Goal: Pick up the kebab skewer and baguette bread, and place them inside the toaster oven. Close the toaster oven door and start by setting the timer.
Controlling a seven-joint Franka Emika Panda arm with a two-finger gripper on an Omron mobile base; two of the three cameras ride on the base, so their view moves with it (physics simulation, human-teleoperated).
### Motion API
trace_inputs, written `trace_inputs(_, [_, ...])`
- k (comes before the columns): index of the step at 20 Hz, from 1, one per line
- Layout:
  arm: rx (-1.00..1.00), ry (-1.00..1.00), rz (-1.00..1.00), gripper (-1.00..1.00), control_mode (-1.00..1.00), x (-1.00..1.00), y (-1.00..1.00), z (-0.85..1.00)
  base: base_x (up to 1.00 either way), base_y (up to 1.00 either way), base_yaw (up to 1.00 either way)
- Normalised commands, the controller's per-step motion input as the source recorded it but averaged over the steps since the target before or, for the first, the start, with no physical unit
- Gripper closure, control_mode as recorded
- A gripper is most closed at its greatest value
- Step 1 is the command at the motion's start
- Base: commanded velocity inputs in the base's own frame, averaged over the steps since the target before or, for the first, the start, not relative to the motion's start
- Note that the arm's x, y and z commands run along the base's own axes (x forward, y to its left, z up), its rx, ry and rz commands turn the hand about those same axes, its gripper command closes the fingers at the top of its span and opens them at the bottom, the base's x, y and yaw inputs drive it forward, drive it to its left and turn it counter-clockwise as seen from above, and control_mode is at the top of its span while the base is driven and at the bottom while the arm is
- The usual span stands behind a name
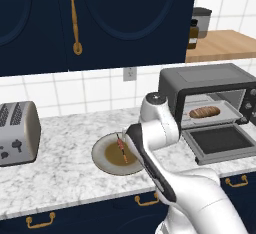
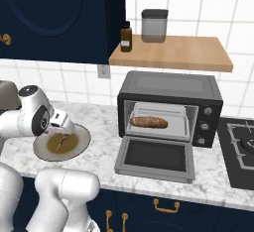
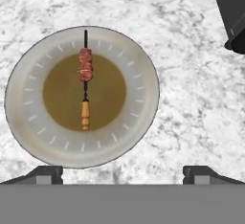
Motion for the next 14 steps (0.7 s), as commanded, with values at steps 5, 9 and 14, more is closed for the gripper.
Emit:
trace_inputs(5, [0.0,0.27,0.01,-1.0,-1.0,0.0,0.56,-0.29,0.0,0.0,0.0])
trace_inputs(9, [0.0,0.24,0.04,-1.0,-1.0,0.0,0.33,-0.3,0.0,0.0,0.0])
trace_inputs(14, [0.0,0.13,0.03,-1.0,-1.0,0.17,0.2,-0.12,0.0,0.0,0.0])
